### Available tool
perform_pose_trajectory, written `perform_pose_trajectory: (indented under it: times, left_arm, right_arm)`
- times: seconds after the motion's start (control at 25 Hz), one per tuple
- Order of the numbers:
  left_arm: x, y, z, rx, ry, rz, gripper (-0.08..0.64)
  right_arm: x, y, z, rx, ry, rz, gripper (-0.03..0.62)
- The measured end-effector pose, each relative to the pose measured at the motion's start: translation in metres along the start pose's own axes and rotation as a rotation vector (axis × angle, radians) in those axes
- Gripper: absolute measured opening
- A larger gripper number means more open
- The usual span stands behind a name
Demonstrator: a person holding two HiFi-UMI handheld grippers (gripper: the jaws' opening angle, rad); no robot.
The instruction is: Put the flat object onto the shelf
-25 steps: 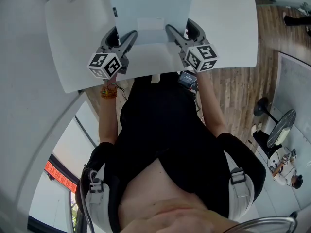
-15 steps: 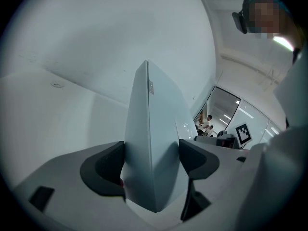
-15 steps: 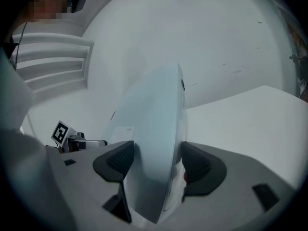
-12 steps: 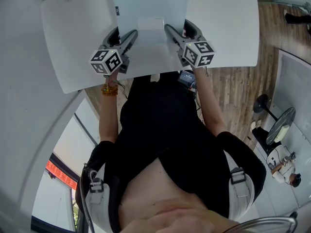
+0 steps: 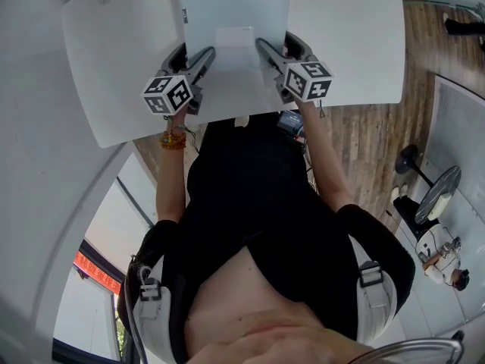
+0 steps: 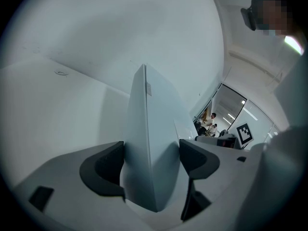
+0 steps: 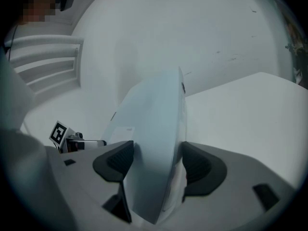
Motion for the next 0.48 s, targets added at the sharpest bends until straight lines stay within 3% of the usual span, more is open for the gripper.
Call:
perform_pose_trajectory:
  times: [0.16, 0.48]
  left_arm:
    - [0.005, 0.005, 0.001, -0.050, 0.105, -0.062, 0.342]
    - [0.012, 0.009, 0.001, -0.054, 0.065, -0.056, 0.342]
  right_arm:
    - [0.002, 0.003, 0.002, 0.028, -0.031, -0.001, 0.290]
    - [0.003, 0.006, 0.008, 0.045, -0.014, -0.014, 0.290]
Point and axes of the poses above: the fingertips, and each gripper's own axes: y forward along the fingers, z to its right, x out of its underside, the point moved 6 cm from there along -y, backward along the fingers, and after that the axes turned 9 degrees about x, right-handed, at the moved point
